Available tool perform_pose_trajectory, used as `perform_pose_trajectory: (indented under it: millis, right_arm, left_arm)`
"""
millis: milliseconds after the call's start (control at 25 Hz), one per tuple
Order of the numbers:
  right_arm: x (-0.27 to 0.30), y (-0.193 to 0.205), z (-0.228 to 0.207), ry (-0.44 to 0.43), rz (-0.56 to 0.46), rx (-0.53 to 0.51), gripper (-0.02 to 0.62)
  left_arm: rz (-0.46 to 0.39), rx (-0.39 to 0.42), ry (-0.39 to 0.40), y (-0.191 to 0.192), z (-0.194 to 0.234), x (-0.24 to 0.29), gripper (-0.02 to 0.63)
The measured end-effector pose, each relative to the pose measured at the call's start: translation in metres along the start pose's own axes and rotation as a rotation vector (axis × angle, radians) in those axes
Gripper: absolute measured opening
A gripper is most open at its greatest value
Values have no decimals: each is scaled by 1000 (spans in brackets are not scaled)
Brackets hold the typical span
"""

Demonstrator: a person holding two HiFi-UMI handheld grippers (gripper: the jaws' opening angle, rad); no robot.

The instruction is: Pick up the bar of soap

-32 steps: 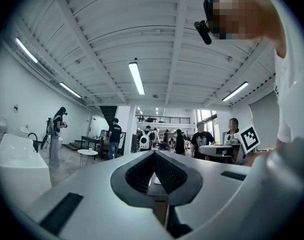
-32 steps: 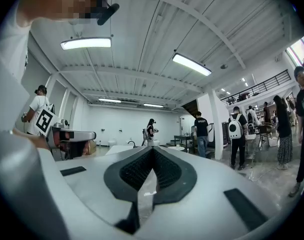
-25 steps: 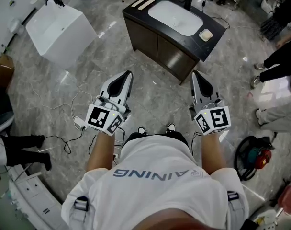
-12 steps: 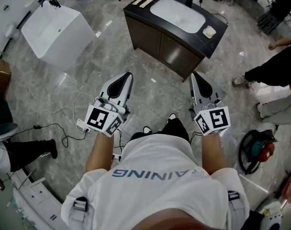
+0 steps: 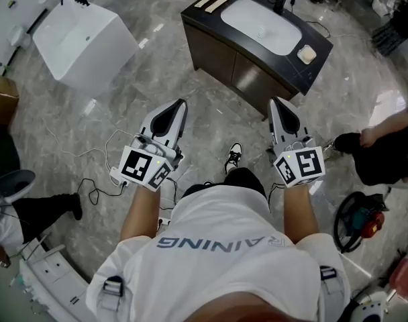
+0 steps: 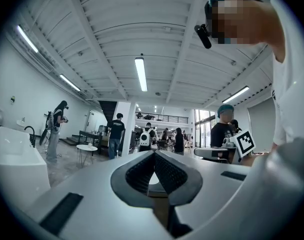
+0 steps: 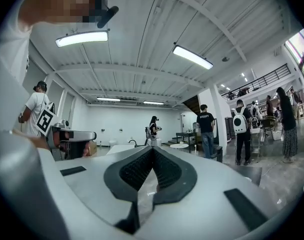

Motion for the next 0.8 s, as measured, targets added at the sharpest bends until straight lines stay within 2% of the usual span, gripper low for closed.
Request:
perform_pose_trajectory:
  millis: [160,400,800]
  right_arm:
    - [32,7,-21,-33,3,8,11]
    - [75,24,-78,-29,34,60,11]
    - [110,44,-180,46,53,98,11]
  left_arm:
    - [10,-4,-12,-5,17,35,5]
    - [34,2,-7,-12,32,114,5]
    - [56,13,27,-16,40,228,5]
Point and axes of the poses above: the fingertips, and each gripper's own axes: x forward along the fingers, z to its left, y out of its underside, the point moved 9 cm from there along -x, backward along the fingers, and after that the axes turned 12 degrees about -x, right-handed, at the moved point
